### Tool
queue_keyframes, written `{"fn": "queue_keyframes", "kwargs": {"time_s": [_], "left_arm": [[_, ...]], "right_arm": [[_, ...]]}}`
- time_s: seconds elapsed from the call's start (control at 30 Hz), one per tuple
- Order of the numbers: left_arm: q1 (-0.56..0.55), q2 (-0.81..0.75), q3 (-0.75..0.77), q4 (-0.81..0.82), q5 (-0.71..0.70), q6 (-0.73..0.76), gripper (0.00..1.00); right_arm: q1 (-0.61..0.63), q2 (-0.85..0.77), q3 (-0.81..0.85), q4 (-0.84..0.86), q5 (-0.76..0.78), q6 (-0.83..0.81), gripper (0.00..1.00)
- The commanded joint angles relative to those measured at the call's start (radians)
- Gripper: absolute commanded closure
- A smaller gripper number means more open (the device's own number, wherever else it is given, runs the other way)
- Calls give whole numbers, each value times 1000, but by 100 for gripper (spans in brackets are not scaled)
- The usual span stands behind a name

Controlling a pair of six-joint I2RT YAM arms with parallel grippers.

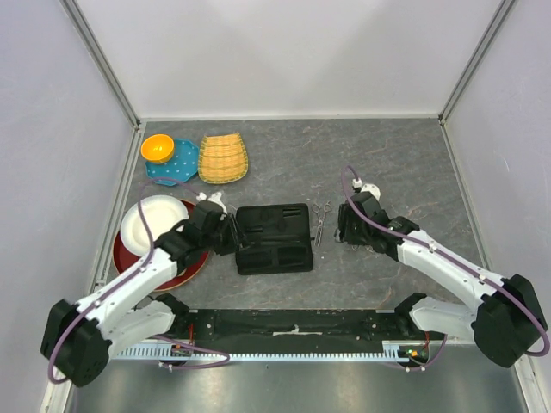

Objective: Sort the hair-cutting tools

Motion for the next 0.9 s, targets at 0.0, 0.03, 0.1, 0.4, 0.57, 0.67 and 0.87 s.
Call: {"fn": "queue_keyframes", "kwargs": {"time_s": [0.0, 0.03, 0.1, 0.4, 0.57, 0.67, 0.87], "left_arm": [[-3, -92, 138, -54, -139, 92, 69], [-3, -110, 155, -54, -145, 103, 66], [-3, -124, 192, -57, -159, 129, 60], [-1, -155, 281, -89, -161, 201, 34], [-1, -179, 255, -58, -144, 207, 26], [0, -179, 252, -49, -127, 217, 22], [0, -166, 252, -31, -90, 246, 16]], "right_arm": [[-70, 39, 106, -143, 165, -161, 38], [-80, 63, 119, -136, 171, -181, 37], [-108, 98, 159, -134, 168, -245, 35], [-171, 344, 265, -116, 130, -336, 35], [-208, 411, 274, -105, 76, -350, 45], [-220, 433, 271, -96, 39, -366, 50], [-232, 476, 271, -79, -16, -373, 53]]}}
